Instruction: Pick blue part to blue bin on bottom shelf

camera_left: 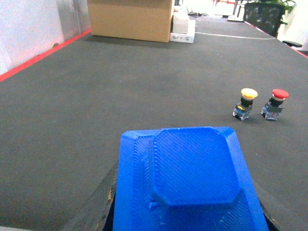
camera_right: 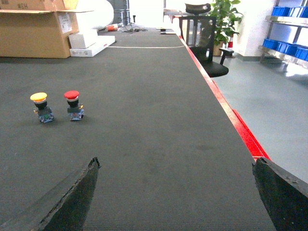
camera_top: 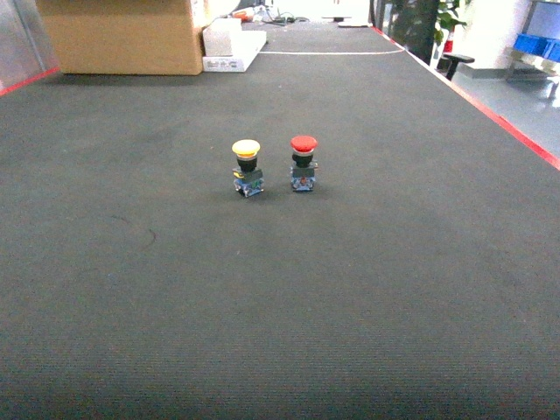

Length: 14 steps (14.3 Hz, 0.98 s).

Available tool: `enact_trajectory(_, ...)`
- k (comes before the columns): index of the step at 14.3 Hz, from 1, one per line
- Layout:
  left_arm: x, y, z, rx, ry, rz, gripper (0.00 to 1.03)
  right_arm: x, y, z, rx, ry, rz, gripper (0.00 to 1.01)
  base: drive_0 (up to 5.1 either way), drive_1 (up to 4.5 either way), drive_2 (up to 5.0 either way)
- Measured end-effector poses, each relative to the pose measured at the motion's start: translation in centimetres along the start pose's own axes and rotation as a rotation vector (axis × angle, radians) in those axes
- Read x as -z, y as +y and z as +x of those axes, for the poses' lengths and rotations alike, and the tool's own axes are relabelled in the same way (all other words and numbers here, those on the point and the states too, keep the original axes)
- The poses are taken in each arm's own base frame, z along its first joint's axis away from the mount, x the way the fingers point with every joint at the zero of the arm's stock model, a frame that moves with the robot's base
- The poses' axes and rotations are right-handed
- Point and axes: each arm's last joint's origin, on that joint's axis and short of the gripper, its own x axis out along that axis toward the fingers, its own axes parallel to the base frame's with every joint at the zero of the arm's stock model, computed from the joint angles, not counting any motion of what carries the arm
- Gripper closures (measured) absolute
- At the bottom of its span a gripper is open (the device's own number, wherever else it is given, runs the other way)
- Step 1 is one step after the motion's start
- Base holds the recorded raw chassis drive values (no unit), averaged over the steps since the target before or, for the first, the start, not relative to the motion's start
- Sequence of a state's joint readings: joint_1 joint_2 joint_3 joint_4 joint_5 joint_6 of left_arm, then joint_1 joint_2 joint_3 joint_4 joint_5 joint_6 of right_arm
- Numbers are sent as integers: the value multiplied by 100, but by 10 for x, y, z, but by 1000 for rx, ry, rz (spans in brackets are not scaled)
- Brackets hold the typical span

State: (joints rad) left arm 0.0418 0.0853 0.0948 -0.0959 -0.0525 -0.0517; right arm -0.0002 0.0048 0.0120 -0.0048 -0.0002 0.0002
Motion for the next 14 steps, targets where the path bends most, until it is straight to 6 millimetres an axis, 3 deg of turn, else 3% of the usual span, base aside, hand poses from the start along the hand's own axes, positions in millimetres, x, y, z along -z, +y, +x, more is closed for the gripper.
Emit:
enact_trajectory(13, 0, 0, 0, 0, 0, 0, 59, 0, 0, 0, 0, 0, 0, 3, 0, 0, 0)
enact_trajectory(14, 0, 0, 0, 0, 0, 0, 59, 0, 0, 0, 0, 0, 0, 3, -2, -435, 432)
